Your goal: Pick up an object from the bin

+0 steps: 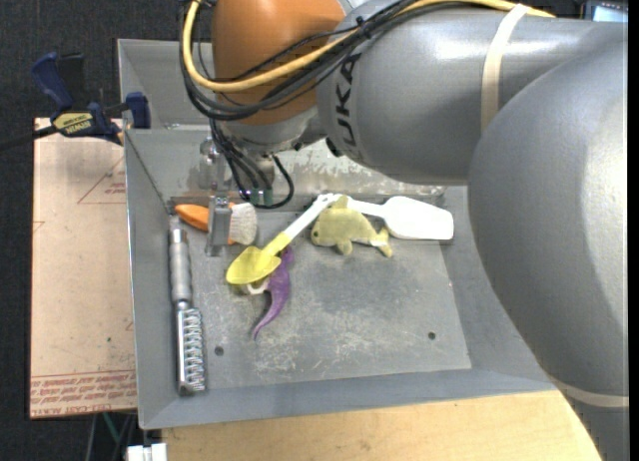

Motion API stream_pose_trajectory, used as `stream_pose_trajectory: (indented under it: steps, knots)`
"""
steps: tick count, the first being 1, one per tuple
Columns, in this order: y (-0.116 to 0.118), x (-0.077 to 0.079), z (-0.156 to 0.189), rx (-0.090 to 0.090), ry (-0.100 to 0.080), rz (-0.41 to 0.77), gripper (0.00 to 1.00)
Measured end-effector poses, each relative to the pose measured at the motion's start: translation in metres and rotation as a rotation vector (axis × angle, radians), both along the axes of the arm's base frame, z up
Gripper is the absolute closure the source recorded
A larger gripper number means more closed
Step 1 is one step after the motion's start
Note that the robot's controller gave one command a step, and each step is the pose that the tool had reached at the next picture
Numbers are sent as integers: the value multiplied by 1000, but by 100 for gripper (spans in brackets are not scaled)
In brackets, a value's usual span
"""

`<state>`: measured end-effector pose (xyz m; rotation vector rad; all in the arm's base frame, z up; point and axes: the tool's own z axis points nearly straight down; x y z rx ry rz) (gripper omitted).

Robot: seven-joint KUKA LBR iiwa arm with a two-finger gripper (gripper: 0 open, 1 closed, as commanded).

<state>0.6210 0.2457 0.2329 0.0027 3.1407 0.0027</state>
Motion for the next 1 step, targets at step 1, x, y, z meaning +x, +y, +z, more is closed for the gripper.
stream_pose_trajectory:
  steps: [1]
  knots:
    - [0, 0, 0, 0, 0, 0, 0]
